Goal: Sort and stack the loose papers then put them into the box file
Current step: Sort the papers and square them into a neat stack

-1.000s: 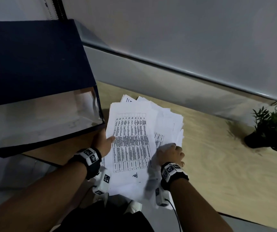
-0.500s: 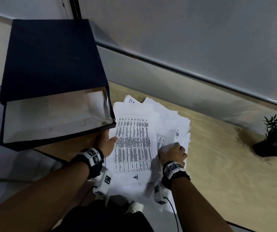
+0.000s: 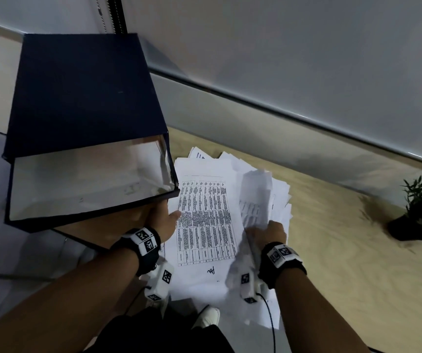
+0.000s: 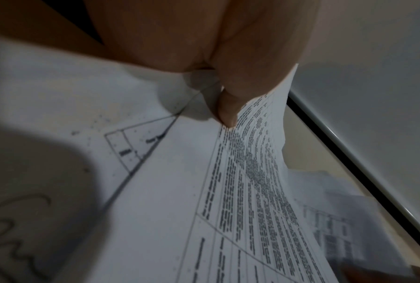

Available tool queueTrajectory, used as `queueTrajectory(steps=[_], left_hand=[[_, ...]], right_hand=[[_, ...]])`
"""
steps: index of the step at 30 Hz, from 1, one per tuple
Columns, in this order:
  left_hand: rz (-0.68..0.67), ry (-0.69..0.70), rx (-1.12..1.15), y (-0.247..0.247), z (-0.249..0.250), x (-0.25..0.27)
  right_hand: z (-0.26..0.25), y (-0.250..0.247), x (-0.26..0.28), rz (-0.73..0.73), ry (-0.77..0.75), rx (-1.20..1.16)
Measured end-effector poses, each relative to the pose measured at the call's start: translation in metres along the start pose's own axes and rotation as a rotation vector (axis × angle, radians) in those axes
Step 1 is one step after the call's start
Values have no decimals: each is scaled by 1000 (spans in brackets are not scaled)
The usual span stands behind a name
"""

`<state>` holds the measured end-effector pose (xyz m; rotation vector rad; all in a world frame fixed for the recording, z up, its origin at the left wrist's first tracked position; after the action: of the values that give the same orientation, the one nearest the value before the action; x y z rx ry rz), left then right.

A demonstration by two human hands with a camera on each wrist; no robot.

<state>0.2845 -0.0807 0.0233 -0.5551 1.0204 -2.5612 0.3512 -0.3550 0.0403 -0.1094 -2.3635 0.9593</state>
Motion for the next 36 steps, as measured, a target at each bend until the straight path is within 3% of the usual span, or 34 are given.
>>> queueTrajectory(steps=[9,13,15,17,22,25,28,32,36], left_hand=[[-164,-72,43,27,3,-24],[-170,-56,66,28,22,-25],[-212,-49,74,30,25,-25],[-239,-40,84,36,22,-28],[-195,-131,144,30,27,-19],[-260,-287,210,29,27,-12],[-327,-304,44,39,31,-8],[-292,-251,-66,38,30,-15],[-185,-242,102,24,18,-22]], right_hand=[[-73,-158,15,437,-389,46],[-99,-201,39,402,-515,-222],[-98,-195,38,320,-540,-287],[-88,-175,26,228,-456,-266],[-44,-77,-14,-2,-250,-185],[-20,-29,-25,-59,-168,41],[-12,3,-21,-122,-190,227],[1,10,-23,-102,-199,240],[21,0,-22,51,-158,303]])
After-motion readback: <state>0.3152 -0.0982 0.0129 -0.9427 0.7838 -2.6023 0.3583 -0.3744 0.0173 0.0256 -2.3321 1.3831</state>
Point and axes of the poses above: each hand's wrist, its own x-axis away from the middle knuckle, its own y-axis out of the palm, z = x × y, the point moved 1 cm from there along -x, towards the middle knuckle, and after that the axes turned 8 degrees about -x, right-handed, at the moved point
